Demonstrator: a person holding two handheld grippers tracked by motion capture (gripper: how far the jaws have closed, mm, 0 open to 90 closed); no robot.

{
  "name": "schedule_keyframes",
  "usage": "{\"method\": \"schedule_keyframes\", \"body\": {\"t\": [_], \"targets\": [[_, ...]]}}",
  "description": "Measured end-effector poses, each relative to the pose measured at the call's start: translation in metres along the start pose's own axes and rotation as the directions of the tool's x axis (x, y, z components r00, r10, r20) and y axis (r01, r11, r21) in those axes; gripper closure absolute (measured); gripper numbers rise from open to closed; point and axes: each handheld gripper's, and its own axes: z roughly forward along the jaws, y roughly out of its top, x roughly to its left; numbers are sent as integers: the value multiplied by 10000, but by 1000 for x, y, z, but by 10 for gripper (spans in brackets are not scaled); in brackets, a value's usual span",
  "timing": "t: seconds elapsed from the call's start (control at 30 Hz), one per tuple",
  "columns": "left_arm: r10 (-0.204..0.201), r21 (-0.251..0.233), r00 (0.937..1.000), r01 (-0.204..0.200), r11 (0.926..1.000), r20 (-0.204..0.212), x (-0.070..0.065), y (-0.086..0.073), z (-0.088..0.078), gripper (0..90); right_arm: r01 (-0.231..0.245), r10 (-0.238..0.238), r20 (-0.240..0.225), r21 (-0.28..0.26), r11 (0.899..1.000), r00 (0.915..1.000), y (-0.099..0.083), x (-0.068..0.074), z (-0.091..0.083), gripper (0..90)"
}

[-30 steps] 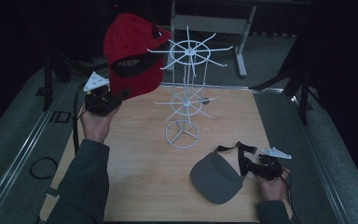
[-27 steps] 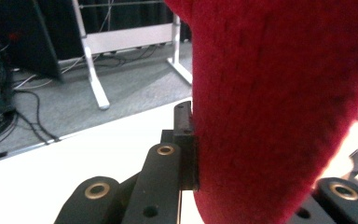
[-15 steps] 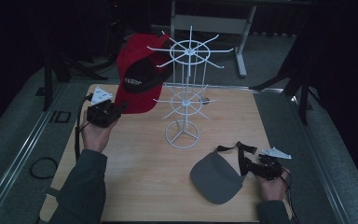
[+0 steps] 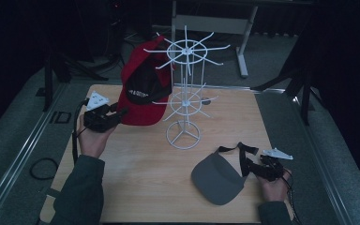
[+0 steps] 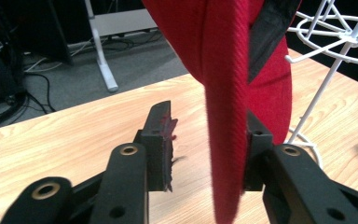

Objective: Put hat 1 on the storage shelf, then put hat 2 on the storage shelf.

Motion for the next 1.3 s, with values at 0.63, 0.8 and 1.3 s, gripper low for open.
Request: {"method": "schedule_keyframes", "body": {"t": [0.63, 0.8, 1.3], "targets": [[-401, -164, 9992, 400, 9991, -79, 2, -16, -25, 547, 12, -12, 18, -10, 10000, 10000, 0, 0, 0, 357], [-727, -259, 9974, 727, 9970, 4, 0, -22, -29, 544, -32, 32, 55, -13, 10000, 10000, 0, 0, 0, 376], [-1085, -268, 9940, 1088, 9937, 122, 1, -34, -34, 532, -396, 372, -384, -637, 9972, 9986, 19, -4, -16, 552]]}}
